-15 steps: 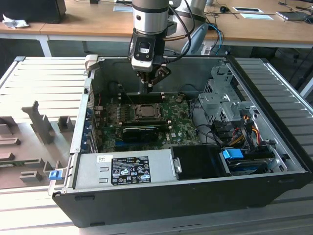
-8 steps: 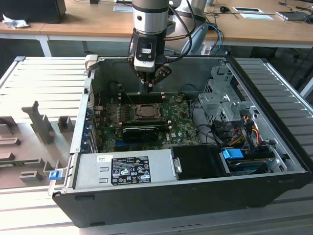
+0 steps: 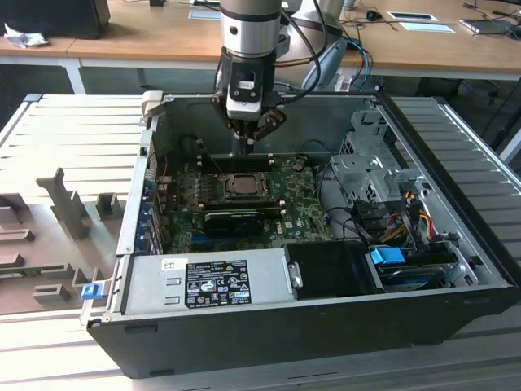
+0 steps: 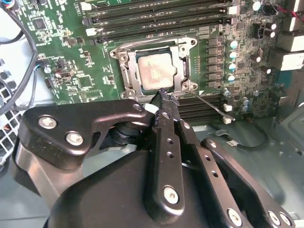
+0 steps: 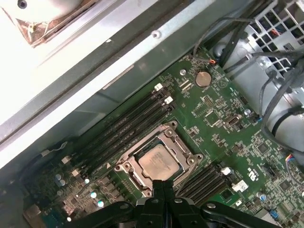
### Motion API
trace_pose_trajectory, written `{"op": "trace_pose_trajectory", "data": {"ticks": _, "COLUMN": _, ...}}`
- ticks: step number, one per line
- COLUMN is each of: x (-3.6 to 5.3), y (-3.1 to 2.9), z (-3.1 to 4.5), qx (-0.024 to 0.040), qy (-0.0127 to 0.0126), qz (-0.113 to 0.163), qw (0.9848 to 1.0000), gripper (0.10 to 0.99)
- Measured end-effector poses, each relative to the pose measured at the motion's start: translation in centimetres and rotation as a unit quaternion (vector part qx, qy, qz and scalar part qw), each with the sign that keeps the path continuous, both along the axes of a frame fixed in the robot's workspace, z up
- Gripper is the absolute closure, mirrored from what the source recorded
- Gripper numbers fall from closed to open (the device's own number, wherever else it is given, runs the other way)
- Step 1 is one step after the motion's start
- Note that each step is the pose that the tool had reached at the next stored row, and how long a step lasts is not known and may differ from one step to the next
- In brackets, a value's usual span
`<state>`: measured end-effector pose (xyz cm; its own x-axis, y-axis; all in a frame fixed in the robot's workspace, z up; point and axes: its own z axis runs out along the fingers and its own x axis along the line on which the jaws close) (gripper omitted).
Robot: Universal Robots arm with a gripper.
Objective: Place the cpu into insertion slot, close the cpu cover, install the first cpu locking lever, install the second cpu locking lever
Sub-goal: 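Install the first cpu locking lever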
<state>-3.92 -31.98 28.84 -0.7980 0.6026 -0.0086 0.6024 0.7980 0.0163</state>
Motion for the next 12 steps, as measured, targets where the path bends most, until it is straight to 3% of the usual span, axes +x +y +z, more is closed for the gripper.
{"op": "trace_pose_trajectory", "data": {"ticks": 4, "x": 0.00, "y": 0.00, "z": 0.00, "qx": 0.0000, "qy": 0.0000, "qz": 0.032, "qw": 0.9995, "gripper": 0.980}}
{"op": "trace_pose_trajectory", "data": {"ticks": 12, "x": 0.00, "y": 0.00, "z": 0.00, "qx": 0.0000, "qy": 0.0000, "qz": 0.070, "qw": 0.9975, "gripper": 0.980}}
